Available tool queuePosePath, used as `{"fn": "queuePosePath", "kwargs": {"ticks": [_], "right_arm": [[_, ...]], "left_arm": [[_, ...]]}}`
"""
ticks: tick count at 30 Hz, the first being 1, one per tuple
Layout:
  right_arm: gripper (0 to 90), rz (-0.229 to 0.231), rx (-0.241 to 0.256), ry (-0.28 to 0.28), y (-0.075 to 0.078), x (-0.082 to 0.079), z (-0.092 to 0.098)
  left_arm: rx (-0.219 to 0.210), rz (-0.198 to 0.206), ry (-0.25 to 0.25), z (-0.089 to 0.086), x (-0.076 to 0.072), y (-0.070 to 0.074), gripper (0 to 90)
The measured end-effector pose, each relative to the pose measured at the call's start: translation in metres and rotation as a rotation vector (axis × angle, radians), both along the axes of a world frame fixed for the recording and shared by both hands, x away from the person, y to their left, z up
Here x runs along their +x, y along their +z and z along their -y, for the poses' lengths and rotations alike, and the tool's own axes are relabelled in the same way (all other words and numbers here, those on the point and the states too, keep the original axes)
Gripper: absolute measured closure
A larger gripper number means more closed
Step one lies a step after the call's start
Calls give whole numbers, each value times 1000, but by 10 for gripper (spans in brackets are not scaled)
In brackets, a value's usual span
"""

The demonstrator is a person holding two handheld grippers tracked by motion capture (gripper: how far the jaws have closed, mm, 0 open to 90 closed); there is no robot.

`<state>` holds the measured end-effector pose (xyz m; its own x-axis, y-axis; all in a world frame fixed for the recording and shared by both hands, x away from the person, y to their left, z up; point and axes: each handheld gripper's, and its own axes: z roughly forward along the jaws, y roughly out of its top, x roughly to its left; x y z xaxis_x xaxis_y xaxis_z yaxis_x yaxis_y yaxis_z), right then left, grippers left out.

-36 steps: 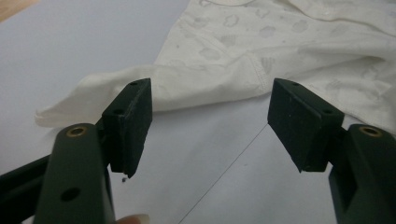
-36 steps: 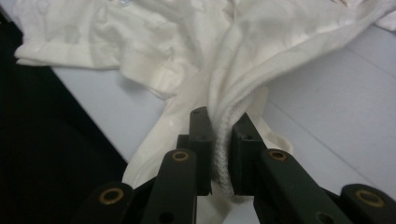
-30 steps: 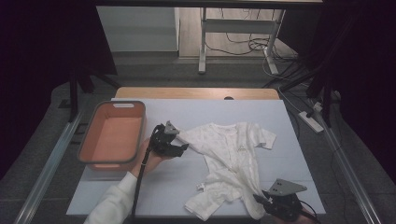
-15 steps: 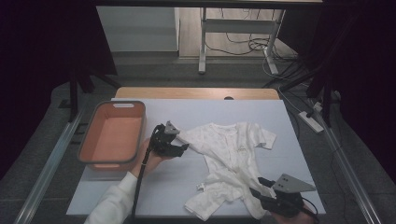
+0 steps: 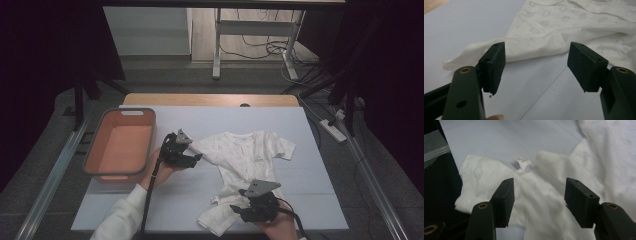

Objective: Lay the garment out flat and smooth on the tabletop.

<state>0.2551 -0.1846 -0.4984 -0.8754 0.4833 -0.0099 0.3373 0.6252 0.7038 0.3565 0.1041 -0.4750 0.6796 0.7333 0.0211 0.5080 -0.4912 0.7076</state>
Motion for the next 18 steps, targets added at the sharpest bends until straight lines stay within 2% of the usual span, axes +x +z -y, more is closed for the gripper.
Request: {"fn": "queuePosePath", "kwargs": {"ticks": [5, 10, 16, 18], "right_arm": [[374, -21, -28, 40, -9, 9, -24], [355, -29, -35, 51, -13, 13, -34], [319, -45, -68, 77, -19, 10, -44], [312, -54, -62, 92, -19, 6, -48]], "left_arm": [[-4, -5, 0, -1, 0, 0, 315], [-8, -2, -2, -1, 0, 1, 315], [-11, 1, -1, -1, 0, 1, 312], [-13, 0, 1, -2, 1, 1, 311]]}}
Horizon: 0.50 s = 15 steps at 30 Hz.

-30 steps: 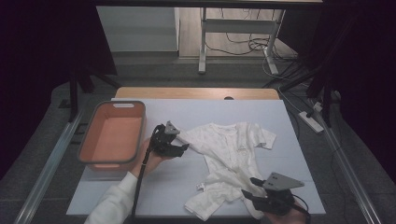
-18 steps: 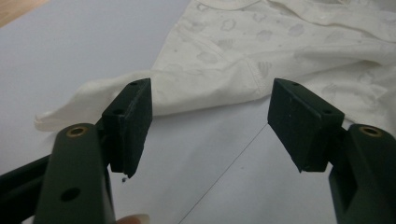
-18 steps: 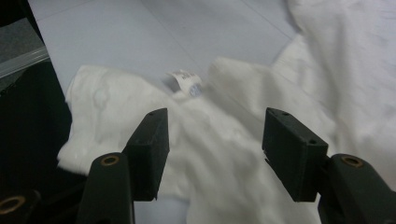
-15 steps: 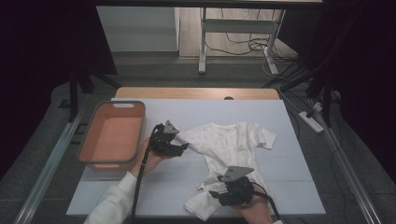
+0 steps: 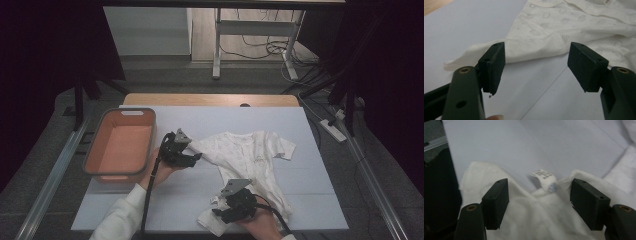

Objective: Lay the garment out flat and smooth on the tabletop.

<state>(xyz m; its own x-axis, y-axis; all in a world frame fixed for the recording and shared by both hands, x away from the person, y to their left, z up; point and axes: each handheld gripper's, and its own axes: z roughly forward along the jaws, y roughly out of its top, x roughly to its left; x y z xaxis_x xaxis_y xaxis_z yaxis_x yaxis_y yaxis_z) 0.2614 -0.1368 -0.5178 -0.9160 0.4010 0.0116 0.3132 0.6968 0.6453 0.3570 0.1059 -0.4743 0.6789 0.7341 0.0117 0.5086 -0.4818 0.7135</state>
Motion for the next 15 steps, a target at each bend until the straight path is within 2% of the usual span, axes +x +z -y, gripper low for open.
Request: {"fn": "queuePosePath", "kwargs": {"ticks": [4, 7, 12, 15], "right_arm": [[303, 11, -20, 37, 0, -6, -10], [298, 3, -22, 57, -2, -8, -17], [280, -3, -55, 98, -7, -15, -30], [374, -4, -51, 96, -6, -17, -31]], "left_arm": [[1, -1, 0, 0, 0, 0, 311], [3, 0, 0, 0, 0, 0, 310], [4, 1, 1, 0, 0, 0, 310], [3, 1, 1, 0, 0, 0, 310]]}}
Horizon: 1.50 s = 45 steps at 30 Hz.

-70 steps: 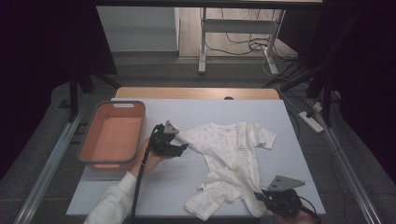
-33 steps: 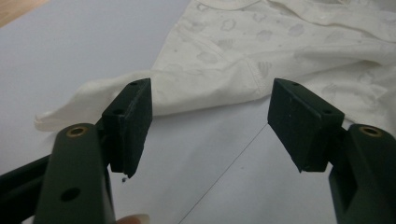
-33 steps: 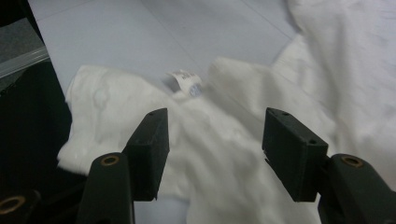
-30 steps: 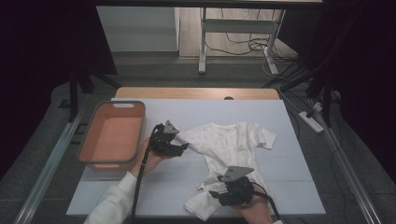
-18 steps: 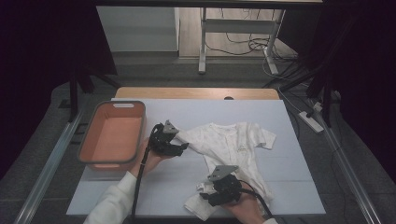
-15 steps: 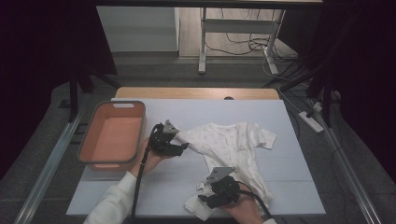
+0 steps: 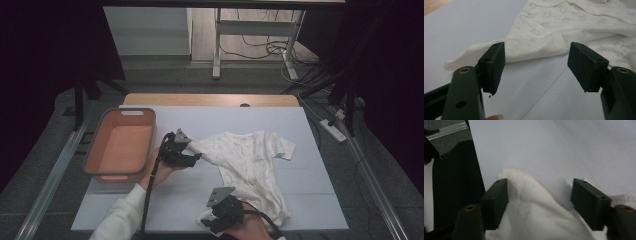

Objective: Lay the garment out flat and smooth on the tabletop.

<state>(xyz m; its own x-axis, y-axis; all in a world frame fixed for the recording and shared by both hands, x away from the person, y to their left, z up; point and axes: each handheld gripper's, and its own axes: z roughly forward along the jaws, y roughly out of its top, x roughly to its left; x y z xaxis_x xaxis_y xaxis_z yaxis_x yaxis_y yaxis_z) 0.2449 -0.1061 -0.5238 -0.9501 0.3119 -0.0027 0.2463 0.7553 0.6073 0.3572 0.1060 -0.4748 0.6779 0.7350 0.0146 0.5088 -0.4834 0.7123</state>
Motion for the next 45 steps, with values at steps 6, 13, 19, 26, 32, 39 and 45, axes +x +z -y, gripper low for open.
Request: {"fn": "queuePosePath", "kwargs": {"ticks": [6, 13, 19, 26, 32, 39, 45], "right_arm": [[788, -58, 26, 65, 3, -1, 3], [860, -72, 13, 118, 6, -8, 2], [860, -165, 32, 200, 6, -33, 3], [582, -125, 135, 142, 20, -39, 19], [414, -31, 141, -123, 28, -10, 42], [339, -40, 76, -214, 13, 16, 29], [363, 19, -16, -214, 3, 19, 13]], "left_arm": [[3, -1, -2, 1, 0, 0, 310], [4, 0, -2, 0, 0, 0, 310], [2, 1, 5, -3, 0, 1, 310], [3, 6, 4, -4, 0, 2, 310], [2, 0, 5, -3, 0, 1, 310], [9, -4, 1, -2, 1, -1, 308], [6, -9, 4, -2, 2, -2, 308]]}}
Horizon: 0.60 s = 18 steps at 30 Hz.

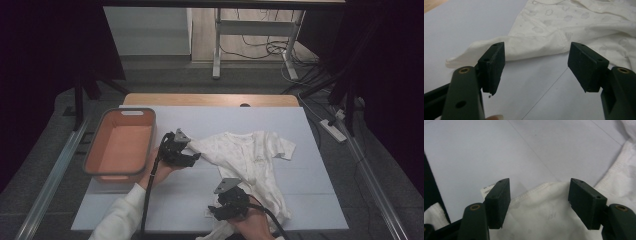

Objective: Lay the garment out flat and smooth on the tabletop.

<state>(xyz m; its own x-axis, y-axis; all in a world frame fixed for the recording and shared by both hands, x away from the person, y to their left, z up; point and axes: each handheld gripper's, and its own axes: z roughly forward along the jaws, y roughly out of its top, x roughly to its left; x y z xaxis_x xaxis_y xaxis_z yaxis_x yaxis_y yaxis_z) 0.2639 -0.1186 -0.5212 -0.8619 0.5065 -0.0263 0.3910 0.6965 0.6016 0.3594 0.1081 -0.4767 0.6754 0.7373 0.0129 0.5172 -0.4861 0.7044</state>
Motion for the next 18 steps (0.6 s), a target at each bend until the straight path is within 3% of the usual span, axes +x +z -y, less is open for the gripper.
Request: {"fn": "queuePosePath", "kwargs": {"ticks": [4, 11, 17, 18], "right_arm": [[474, 9, -5, -8, 1, 1, 3], [856, -31, 21, 15, 3, 4, 9], [886, -20, 10, 46, 5, 0, 8], [886, -32, 26, 56, 6, -2, 7]], "left_arm": [[3, 2, -2, 1, -1, 1, 308], [4, 3, -1, 0, -1, 1, 308], [3, 6, -2, 0, -1, 1, 308], [3, 6, -1, 0, 0, 1, 308]]}}
